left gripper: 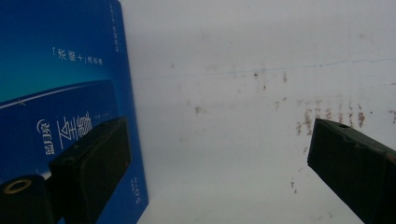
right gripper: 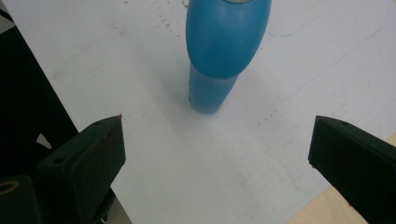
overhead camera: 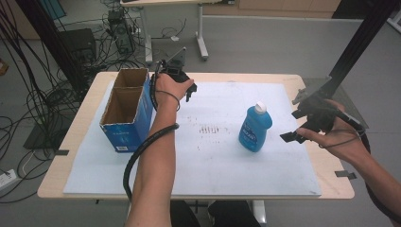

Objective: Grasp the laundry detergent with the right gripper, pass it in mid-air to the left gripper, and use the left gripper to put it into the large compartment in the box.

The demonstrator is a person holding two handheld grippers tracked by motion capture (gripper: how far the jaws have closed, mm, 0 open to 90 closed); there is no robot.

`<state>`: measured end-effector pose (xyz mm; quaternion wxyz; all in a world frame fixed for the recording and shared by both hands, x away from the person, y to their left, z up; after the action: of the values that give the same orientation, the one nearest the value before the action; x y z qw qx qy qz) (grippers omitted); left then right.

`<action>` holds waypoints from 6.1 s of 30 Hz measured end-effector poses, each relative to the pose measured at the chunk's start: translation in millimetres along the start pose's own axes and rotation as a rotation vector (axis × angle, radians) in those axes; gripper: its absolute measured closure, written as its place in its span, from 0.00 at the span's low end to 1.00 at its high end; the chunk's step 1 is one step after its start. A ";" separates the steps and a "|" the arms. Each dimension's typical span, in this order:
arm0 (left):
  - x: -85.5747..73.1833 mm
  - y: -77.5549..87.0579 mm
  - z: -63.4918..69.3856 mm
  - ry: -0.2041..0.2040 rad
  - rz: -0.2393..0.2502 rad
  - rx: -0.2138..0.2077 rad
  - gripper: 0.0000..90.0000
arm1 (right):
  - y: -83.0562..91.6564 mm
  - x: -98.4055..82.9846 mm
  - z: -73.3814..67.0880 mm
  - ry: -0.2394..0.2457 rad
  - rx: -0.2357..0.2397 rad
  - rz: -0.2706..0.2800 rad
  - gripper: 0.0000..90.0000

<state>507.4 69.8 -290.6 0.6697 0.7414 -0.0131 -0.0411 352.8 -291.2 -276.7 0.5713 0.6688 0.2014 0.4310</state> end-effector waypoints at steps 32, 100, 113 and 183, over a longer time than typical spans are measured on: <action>0.5 -6.6 -6.2 -0.003 -0.007 -0.005 0.07 | -72.9 -11.3 -9.2 -0.158 -0.014 0.211 0.03; 3.9 -3.9 3.7 -0.027 0.001 0.006 0.07 | -132.9 8.5 -11.1 -0.246 -0.084 0.470 0.02; 3.6 -1.7 2.7 -0.027 0.001 0.002 0.07 | -131.8 10.7 -12.7 -0.244 -0.081 0.481 0.02; 2.9 4.9 5.7 -0.032 0.018 -0.016 0.07 | -128.7 10.5 -14.9 -0.256 -0.098 0.488 0.02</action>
<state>510.0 63.4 -286.5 0.6755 0.7352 -0.0299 -0.0470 375.2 -240.2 -394.1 0.5030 0.7181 -0.0607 0.4771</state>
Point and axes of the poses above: each handheld gripper's, and its own axes: y roughly backward along the jaws, x roughly out of its top, z roughly to its right, the point moved 2 cm from there along -y, roughly forward along the jaws, and after that the axes turned 10 degrees about -z, right-handed, at the moved point
